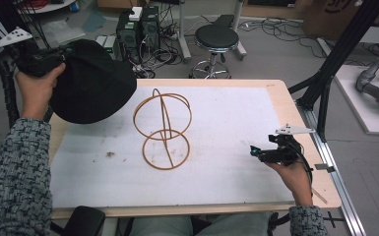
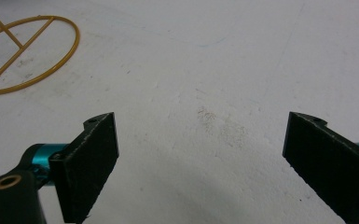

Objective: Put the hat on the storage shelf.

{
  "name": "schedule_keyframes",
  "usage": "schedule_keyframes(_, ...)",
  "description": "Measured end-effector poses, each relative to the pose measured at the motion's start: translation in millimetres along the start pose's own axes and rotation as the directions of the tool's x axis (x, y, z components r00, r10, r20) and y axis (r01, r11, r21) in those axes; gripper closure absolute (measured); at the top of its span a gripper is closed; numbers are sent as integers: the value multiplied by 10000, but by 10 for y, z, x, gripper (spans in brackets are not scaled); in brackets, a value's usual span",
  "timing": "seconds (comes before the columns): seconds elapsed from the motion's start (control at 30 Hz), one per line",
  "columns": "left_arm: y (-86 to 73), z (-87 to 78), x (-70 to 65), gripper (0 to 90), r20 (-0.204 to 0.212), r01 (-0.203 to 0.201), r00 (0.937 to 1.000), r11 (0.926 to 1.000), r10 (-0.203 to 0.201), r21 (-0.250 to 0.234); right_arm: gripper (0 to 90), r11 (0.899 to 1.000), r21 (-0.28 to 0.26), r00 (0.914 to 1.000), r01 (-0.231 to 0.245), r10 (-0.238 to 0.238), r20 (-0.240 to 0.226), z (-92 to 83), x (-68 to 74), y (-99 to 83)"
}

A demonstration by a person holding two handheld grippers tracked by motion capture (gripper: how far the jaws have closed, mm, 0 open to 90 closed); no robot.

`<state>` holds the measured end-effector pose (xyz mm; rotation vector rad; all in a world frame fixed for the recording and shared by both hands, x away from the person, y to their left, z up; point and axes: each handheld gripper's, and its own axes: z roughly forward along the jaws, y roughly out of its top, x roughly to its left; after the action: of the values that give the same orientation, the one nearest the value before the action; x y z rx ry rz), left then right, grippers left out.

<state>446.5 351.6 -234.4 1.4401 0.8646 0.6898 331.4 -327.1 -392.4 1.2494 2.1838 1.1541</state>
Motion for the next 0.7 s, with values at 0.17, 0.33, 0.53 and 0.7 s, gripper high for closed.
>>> schedule_keyframes(0.17,109,-87,-10,847,313,234,9993,9990,-222,-386,101,10000,-24,10000,49,-49,-47,13,8,23)
schedule_keyframes(0.33,214,-134,-57,847,1142,751,9913,9938,-654,-825,101,9999,-40,9999,92,-92,-89,27,12,34)
schedule_keyframes(0.53,323,-136,-161,847,2136,990,9738,9908,-773,-928,101,10000,-2,9999,79,-79,-113,34,20,48)
schedule_keyframes(0.7,407,-98,-289,847,2858,1142,9546,9895,-847,-884,101,9999,-22,9999,99,-100,-137,40,23,53)
